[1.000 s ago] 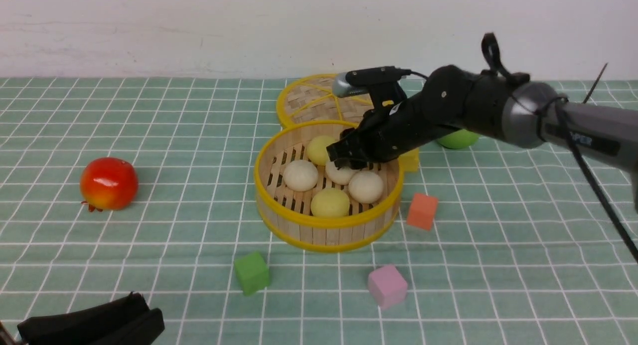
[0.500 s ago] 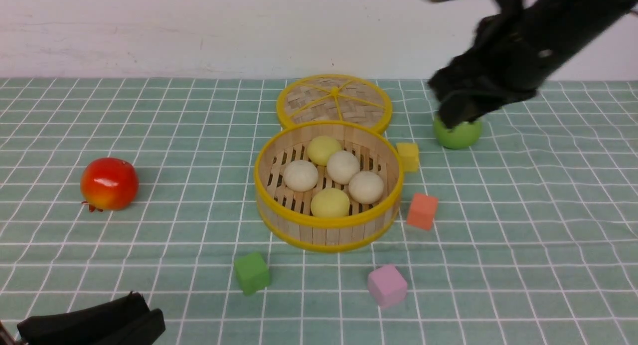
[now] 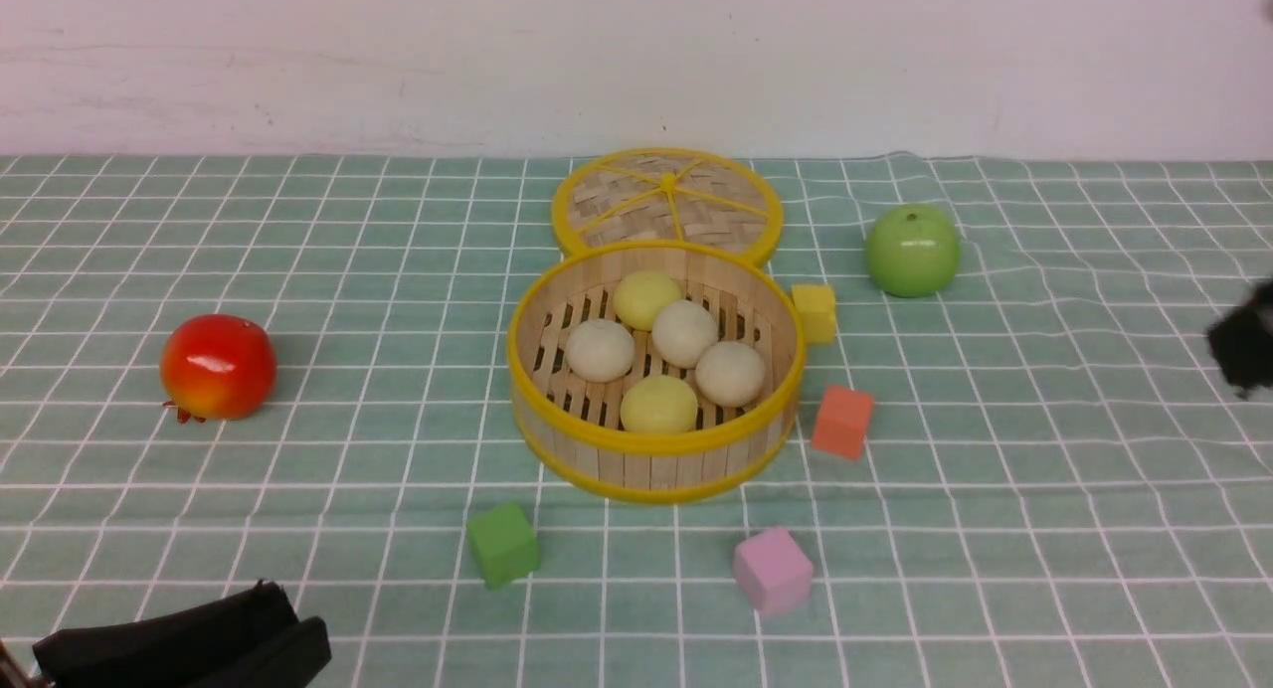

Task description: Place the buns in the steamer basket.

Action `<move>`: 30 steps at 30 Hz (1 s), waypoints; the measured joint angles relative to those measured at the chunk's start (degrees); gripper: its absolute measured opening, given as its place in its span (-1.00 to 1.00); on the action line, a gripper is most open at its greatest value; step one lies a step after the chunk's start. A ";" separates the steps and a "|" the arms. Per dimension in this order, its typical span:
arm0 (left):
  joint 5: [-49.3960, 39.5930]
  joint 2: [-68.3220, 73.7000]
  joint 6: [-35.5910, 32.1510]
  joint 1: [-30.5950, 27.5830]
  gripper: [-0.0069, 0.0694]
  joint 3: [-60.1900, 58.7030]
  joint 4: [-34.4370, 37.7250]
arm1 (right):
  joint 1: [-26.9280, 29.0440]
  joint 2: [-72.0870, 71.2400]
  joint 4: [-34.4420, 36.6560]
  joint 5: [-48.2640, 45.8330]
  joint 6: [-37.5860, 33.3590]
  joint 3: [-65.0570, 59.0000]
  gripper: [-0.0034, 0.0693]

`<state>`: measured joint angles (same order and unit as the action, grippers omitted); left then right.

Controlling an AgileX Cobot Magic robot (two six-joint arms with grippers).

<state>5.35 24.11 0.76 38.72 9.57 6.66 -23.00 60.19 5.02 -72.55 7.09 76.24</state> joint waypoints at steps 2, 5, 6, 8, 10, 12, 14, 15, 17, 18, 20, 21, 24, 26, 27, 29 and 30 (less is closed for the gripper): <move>0.00 0.00 0.00 0.00 -0.25 0.00 0.00 | 0.00 -2.66 0.00 0.00 0.06 -0.56 -0.68; 0.00 0.00 0.00 0.00 -0.25 0.00 0.00 | 0.00 -5.34 0.00 0.00 0.06 -0.57 -0.66; 0.00 0.00 0.00 0.00 -0.25 0.00 0.00 | 0.00 -6.35 0.00 0.00 0.06 -0.57 -0.66; 0.00 0.00 0.00 0.00 -0.25 0.00 0.00 | 0.19 -7.99 -0.21 0.00 0.06 -0.82 -0.65; 0.00 0.00 0.00 0.00 -0.24 0.00 0.00 | 1.59 -10.15 0.01 0.06 -0.09 -1.98 -0.64; -0.04 0.00 0.00 0.00 -0.24 0.00 0.00 | 4.98 -13.42 -0.41 0.76 -0.66 -4.26 -0.64; -0.04 0.00 0.00 0.00 -0.23 0.00 0.00 | 9.21 -18.79 -1.66 5.30 -1.15 -9.76 -0.63; -0.04 0.00 0.00 0.00 -0.23 0.00 0.00 | 10.48 -21.46 -1.92 7.63 -1.24 -12.09 -0.63; -0.04 0.00 0.00 0.00 -0.22 0.00 0.00 | 14.38 -29.09 -1.96 17.24 -1.44 -22.04 -0.63; -0.04 0.00 0.00 0.00 -0.21 0.00 0.00 | 16.10 -33.14 -1.96 22.53 -1.44 -28.02 -0.63; -0.04 0.00 0.00 0.00 -0.21 0.00 0.00 | 18.41 -39.53 -1.96 30.36 -1.44 -38.31 -0.63; -0.04 0.00 0.00 0.00 -0.20 0.00 0.00 | 19.12 -41.83 -1.90 32.97 -1.39 -42.24 -0.62; -0.04 0.00 0.00 0.00 -0.20 0.00 0.00 | 22.19 -52.89 -1.90 43.40 -0.05 -63.17 -0.62; -0.04 0.00 0.00 0.00 -0.20 0.00 0.00 | 22.83 -56.19 -2.18 45.76 0.89 -70.67 -0.62; -0.04 0.00 0.00 0.00 -0.20 0.00 0.00 | 22.89 -57.31 -2.45 46.46 1.17 -73.76 -0.64; -0.04 -0.02 0.00 0.00 -0.20 0.00 0.00 | 22.91 -59.26 -3.26 48.41 1.37 -76.52 -0.72; -0.04 -0.02 0.00 0.00 -0.20 0.00 0.00 | 22.91 -60.07 -3.84 49.21 1.36 -76.77 -0.79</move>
<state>5.30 24.10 0.76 38.72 9.57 6.66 -0.09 0.12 1.18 -23.34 8.45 -0.53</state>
